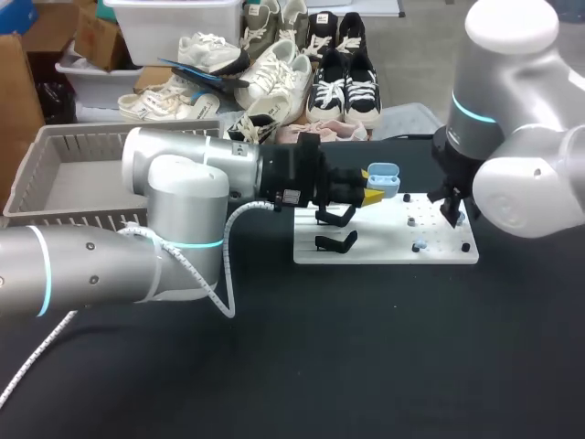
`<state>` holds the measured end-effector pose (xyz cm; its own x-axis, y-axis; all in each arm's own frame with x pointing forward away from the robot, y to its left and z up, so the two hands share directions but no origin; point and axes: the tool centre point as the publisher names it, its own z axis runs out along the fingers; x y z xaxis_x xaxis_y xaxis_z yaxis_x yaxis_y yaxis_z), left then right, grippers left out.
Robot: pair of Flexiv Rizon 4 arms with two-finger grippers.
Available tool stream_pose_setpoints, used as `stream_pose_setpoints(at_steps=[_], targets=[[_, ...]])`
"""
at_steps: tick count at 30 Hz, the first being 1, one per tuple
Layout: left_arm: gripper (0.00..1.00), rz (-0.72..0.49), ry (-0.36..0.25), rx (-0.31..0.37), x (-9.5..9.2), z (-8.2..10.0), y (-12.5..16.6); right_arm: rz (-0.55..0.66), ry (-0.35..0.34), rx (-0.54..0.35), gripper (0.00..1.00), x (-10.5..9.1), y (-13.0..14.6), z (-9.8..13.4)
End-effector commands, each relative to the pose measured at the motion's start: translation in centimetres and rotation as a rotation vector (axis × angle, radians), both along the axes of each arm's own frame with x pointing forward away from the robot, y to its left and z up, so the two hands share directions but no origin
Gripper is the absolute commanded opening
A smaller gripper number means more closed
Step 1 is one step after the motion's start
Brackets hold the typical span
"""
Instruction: Pick up each earbud case from the left stands, insert the matching earbuds, close the lid, and place the case in the box.
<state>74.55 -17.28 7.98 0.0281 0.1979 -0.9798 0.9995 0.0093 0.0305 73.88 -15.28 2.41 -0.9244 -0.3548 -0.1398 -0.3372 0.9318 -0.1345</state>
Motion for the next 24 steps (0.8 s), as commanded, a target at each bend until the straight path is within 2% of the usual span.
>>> stream_pose_setpoints(at_steps=[1, 5, 7, 24], targets=[[0.0, 0.004, -0.001, -0.001, -0.08, -0.02, -0.01, -0.007, -0.003, -0.001, 0.37, 0.0, 0.02, -0.02], [0.0, 0.004, -0.001, -0.001, -0.08, -0.02, -0.01, -0.009, -0.001, 0.001, 0.35, -0.03, 0.01, -0.11], [0.0, 0.004, -0.001, -0.001, -0.08, -0.02, -0.01, -0.011, -0.001, 0.002, 0.31, -0.03, 0.01, -0.12], [0.0, 0.004, -0.001, -0.001, -0.08, -0.02, -0.01, -0.018, 0.007, 0.001, 0.27, -0.22, 0.36, -0.37]])
